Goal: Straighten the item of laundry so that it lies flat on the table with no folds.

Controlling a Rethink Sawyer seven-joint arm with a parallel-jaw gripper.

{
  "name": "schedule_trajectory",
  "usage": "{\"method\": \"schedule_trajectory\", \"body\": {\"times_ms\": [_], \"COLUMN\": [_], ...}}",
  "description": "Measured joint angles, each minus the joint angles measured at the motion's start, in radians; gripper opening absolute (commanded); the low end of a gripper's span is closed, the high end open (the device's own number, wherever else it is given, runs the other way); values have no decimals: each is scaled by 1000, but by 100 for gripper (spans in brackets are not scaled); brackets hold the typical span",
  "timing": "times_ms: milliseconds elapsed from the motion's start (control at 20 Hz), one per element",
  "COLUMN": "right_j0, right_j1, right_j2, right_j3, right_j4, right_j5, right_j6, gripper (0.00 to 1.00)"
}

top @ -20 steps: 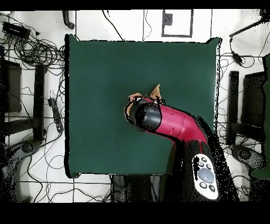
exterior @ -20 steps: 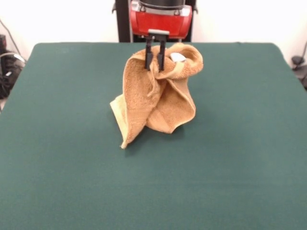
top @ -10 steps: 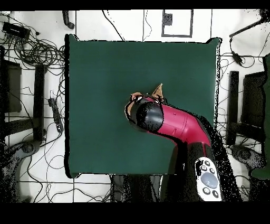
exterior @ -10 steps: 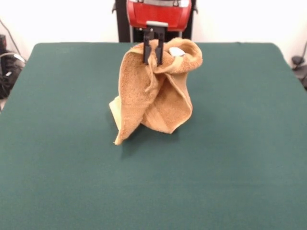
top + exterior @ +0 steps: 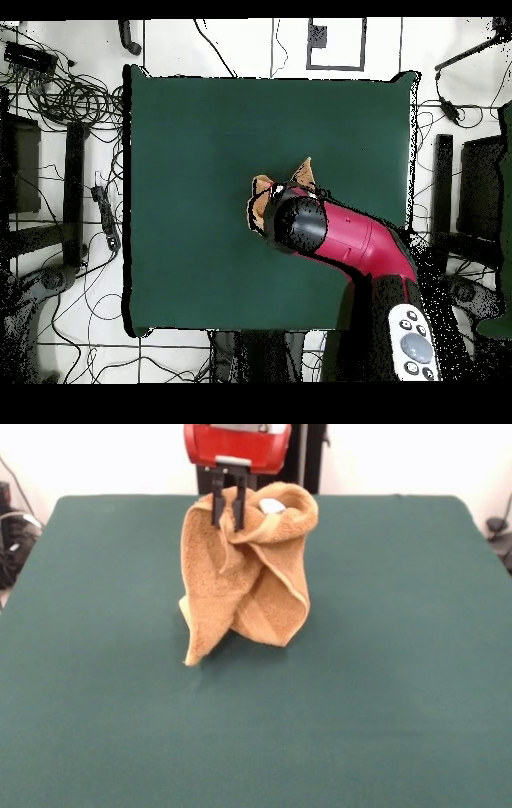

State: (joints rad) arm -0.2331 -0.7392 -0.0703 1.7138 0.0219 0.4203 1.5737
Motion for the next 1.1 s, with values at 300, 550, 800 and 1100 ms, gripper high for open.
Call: {"method": "schedule_trajectory", "body": {"times_ms": [300, 550, 800, 1100], "right_j0": [-14, -29, -40, -61], "right_j1": [0, 0, 0, 0], "right_j2": [1, 3, 3, 9], "right_j3": [7, 21, 33, 40], "right_j4": [-28, -48, -66, -92], "right_j5": [0, 0, 0, 0], "right_j6": [0, 0, 0, 0], "gripper": [0, 0, 0, 0]}}
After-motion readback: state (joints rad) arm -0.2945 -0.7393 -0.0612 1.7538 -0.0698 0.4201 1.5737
